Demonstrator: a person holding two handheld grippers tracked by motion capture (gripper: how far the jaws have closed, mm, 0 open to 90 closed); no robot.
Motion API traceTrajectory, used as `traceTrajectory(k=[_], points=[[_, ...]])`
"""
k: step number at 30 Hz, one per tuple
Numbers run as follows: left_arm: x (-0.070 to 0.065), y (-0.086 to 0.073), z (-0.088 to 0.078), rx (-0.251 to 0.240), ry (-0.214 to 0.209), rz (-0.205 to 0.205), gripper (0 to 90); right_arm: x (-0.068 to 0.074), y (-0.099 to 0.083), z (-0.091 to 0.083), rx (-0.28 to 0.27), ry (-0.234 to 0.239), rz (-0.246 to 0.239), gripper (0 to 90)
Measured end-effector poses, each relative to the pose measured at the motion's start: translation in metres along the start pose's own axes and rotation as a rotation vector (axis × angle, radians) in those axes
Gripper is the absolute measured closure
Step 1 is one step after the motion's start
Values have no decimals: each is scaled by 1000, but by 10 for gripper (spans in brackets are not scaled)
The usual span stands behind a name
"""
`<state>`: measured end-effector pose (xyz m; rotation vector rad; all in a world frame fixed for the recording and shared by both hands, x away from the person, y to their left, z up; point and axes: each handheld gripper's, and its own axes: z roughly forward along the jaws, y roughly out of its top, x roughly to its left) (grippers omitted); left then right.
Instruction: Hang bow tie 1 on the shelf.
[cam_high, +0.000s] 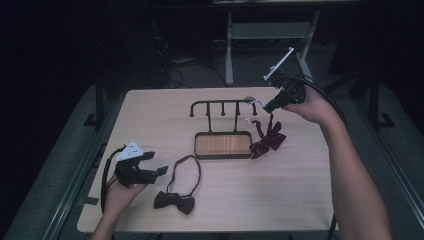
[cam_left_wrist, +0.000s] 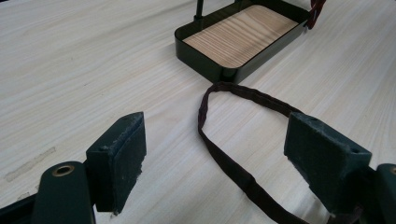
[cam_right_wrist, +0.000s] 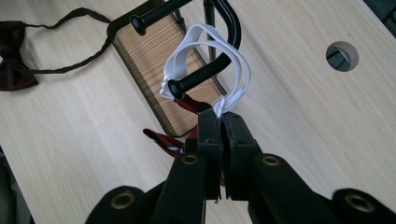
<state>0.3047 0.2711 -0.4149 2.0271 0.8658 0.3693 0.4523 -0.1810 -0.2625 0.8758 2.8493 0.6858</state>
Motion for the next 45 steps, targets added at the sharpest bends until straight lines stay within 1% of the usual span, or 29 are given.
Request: traceTrajectory(k=[6, 8, 15, 16, 17, 21, 24, 26, 27, 28, 30, 32, 34, 38, 41, 45], points=[[0, 0, 0, -7, -2, -11, 208, -3, 3, 7, 14, 0, 10, 861], [0, 0, 0, -8, -2, -12, 208, -3, 3, 8, 7, 8, 14, 861], [-1, 0, 1, -5, -4, -8, 208, -5, 1, 10, 3, 13, 24, 856], [-2, 0, 1, -5, -4, -8, 208, -5, 1, 11, 3, 13, 27, 848], [-2, 0, 1, -5, -5, -7, 208, -6, 0, 12, 1, 12, 33, 820], [-2, 0, 1, -4, -5, -4, 208, -8, -3, 12, -2, 11, 44, 807], [-2, 0, 2, -3, -5, -2, 208, -7, -4, 11, -4, 13, 40, 805], [-2, 0, 2, -1, -5, -2, 208, -7, -6, 11, -13, 28, 37, 775], [-2, 0, 2, 0, -5, -3, 208, -7, -6, 11, -13, 28, 37, 775], [-2, 0, 2, 1, -5, -3, 208, -7, -9, 12, -4, 28, 33, 762], [-2, 0, 2, 0, -6, -5, 208, -7, -12, 12, -6, 40, 35, 745], [-2, 0, 2, 1, -7, -6, 208, -7, -15, 12, 0, 43, 39, 715], [-2, 0, 3, 6, -7, -7, 208, -7, -18, 13, 4, 52, 34, 684], [-2, 0, 3, 8, -6, -1, 208, -6, -23, 12, -6, 78, 22, 651], [-2, 0, 3, 10, -6, -1, 208, -4, -25, 12, -14, 81, 15, 641], [-1, 0, 3, 7, -5, -2, 208, -1, -32, 12, -31, 103, 10, 606]])
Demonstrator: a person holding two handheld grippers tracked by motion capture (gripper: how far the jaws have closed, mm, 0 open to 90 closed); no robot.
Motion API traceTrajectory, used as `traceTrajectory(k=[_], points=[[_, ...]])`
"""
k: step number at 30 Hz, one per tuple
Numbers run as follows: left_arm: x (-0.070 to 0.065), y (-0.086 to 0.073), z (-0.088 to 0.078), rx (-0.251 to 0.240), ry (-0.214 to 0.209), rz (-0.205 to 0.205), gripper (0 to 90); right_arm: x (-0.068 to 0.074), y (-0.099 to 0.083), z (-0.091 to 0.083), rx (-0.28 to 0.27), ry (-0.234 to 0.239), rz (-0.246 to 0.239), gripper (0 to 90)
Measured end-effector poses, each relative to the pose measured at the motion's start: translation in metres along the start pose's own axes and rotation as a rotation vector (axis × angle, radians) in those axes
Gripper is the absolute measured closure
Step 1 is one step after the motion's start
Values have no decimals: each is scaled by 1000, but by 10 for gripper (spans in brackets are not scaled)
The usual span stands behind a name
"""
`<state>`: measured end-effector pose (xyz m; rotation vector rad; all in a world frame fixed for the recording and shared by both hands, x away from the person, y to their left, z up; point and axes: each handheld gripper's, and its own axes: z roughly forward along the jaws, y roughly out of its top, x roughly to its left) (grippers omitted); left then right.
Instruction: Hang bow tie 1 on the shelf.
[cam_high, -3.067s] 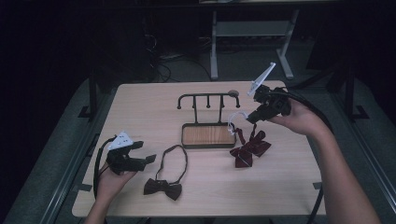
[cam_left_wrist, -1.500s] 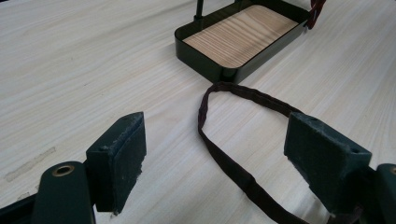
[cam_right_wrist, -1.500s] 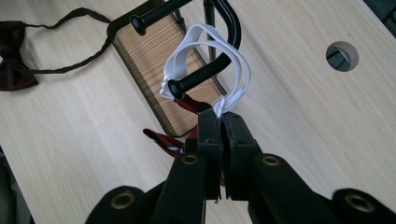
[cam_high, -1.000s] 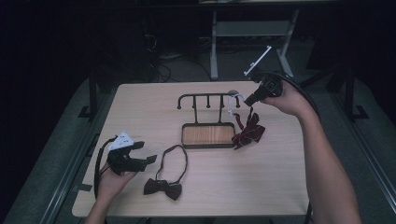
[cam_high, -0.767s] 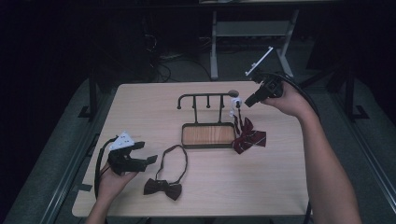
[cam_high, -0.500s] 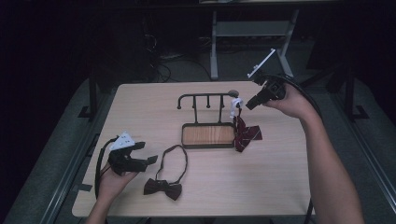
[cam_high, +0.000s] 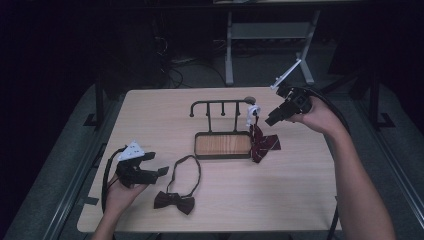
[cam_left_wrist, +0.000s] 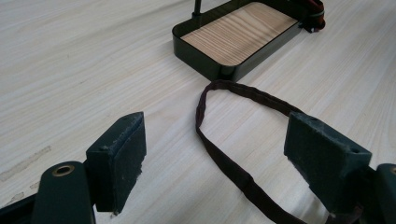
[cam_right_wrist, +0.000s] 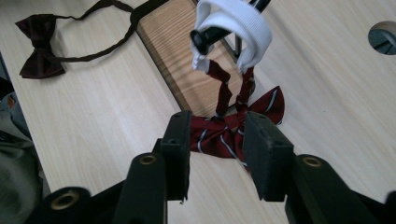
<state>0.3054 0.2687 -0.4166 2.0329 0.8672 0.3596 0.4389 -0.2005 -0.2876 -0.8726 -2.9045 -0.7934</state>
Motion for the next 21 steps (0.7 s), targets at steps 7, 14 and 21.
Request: traceTrajectory(k=[7, 14, 21], points=[[0, 0, 0, 2, -4, -2, 208, 3, -8, 4, 4, 10, -12, 578], [0, 0, 1, 3, -8, 2, 207, 5, -20, 5, -15, 29, -8, 550], [0, 0, 1, 4, -9, 3, 206, 6, -35, 10, -23, 19, 4, 509]])
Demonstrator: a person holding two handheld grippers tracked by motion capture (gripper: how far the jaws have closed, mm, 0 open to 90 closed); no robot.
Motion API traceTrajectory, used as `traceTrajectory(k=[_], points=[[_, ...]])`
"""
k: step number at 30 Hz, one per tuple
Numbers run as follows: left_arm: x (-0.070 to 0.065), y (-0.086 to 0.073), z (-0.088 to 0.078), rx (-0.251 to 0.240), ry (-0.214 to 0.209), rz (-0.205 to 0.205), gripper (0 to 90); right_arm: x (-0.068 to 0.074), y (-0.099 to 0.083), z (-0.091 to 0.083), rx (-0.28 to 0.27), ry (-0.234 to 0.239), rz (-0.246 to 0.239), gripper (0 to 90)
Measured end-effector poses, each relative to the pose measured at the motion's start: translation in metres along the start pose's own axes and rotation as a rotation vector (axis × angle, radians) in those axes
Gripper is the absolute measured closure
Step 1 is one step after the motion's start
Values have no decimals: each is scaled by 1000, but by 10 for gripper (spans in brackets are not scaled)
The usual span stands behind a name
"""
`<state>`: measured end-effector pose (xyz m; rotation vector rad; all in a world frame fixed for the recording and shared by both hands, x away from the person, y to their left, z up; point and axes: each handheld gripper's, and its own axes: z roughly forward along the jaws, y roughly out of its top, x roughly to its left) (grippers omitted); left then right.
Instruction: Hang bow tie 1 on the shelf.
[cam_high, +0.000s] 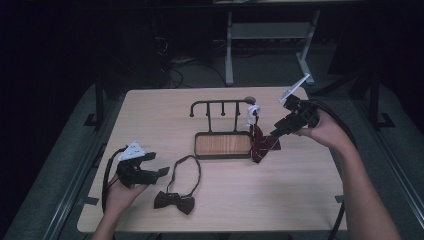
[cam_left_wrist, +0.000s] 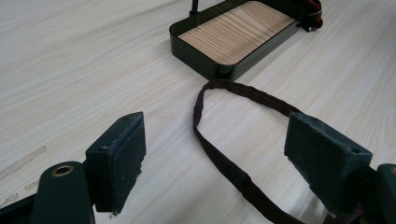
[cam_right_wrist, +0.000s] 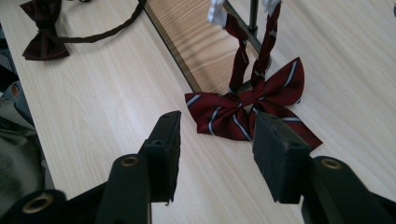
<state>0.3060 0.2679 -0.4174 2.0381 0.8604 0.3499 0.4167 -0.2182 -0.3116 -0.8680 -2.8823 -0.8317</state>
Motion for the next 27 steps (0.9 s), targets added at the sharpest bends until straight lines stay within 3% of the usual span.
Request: traceTrajectory(k=[27], points=[[-2, 1, 2, 11, -8, 1, 203, 9, -43, 15, -30, 7, 18, 434]])
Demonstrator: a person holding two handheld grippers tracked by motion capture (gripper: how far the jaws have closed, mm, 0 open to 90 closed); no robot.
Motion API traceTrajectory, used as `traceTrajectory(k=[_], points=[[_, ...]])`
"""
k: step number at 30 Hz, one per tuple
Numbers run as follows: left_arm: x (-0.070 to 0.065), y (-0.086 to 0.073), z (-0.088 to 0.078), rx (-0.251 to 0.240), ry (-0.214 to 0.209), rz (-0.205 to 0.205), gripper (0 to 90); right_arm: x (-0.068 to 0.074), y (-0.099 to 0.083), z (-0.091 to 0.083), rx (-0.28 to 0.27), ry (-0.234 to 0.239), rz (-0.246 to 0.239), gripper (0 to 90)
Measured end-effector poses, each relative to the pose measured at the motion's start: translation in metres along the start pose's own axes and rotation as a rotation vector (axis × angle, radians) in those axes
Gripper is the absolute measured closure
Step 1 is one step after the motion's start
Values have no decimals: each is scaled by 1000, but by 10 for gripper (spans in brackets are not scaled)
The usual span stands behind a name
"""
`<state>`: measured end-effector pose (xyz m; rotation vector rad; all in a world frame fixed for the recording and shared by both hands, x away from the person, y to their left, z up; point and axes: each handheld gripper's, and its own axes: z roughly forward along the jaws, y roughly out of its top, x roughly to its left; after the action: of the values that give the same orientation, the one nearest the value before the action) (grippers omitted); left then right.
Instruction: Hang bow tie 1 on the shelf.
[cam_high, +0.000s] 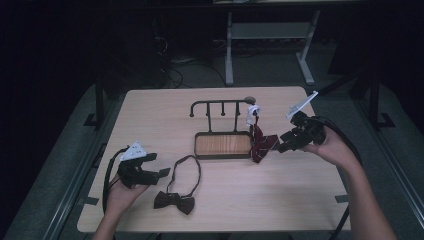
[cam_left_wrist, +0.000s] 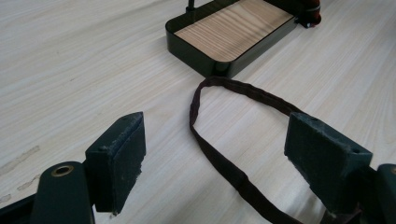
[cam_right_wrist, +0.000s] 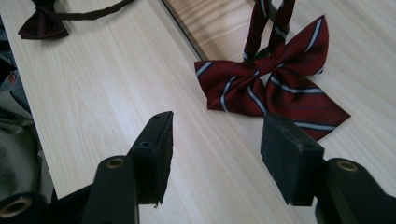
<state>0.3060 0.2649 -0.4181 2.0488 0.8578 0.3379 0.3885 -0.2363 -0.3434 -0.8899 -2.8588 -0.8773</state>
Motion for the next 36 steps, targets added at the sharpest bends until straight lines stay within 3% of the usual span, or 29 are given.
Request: traceTrajectory(k=[36], points=[[-2, 1, 6, 33, -11, 7, 205, 16, -46, 21, -6, 9, -8, 412]])
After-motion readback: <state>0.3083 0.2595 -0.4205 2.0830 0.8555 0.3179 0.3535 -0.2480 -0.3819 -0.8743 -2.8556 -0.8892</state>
